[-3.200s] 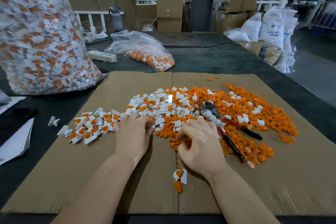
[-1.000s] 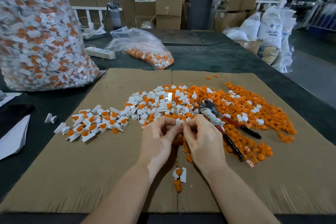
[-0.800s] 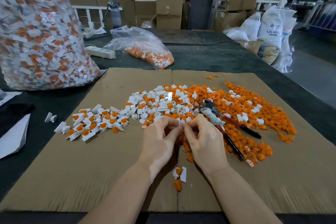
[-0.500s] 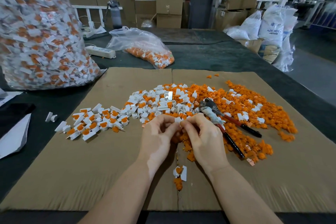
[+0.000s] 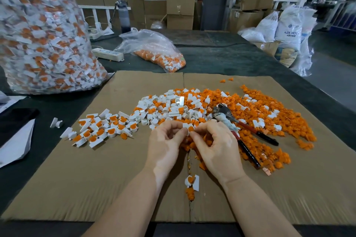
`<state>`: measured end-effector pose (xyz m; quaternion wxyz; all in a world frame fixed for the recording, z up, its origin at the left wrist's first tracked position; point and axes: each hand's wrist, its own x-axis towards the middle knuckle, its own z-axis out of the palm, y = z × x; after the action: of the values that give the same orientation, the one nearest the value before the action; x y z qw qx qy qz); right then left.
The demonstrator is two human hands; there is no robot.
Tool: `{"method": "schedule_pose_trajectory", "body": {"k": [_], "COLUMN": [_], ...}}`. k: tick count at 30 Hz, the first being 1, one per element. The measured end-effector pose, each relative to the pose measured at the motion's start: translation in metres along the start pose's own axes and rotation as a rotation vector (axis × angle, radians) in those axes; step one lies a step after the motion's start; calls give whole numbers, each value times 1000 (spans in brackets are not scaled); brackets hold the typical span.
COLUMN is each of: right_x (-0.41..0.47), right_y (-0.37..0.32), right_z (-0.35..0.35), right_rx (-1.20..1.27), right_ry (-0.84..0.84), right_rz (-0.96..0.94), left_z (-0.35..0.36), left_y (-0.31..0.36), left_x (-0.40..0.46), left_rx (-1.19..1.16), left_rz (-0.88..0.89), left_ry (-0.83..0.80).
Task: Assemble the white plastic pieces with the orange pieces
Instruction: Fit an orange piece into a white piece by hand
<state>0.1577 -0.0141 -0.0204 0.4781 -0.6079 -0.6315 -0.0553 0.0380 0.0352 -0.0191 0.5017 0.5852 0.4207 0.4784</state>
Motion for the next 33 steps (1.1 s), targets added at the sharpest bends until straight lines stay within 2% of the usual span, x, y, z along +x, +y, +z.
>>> {"method": "schedule_pose_trajectory", "body": {"k": [6,15,29,33], "right_x": [0,1,2,3], "right_y": [-1,0,0,-2], "right_z": [0,0,-1,-5], "right_rx": [8,19,0,-49], "right_ry": [-8,-66,-63,-12], "right_rz": [-16,-55,-57,-2], "left_z": [0,-1,0,1], "left_y": [0,-2,-3,-3], "left_x": [0,1,2,4], "left_rx": [25,-91,-34,-42], "left_rz": [11,-52,-18,-36], "left_ry": [-29,-68,-62,-36]}}
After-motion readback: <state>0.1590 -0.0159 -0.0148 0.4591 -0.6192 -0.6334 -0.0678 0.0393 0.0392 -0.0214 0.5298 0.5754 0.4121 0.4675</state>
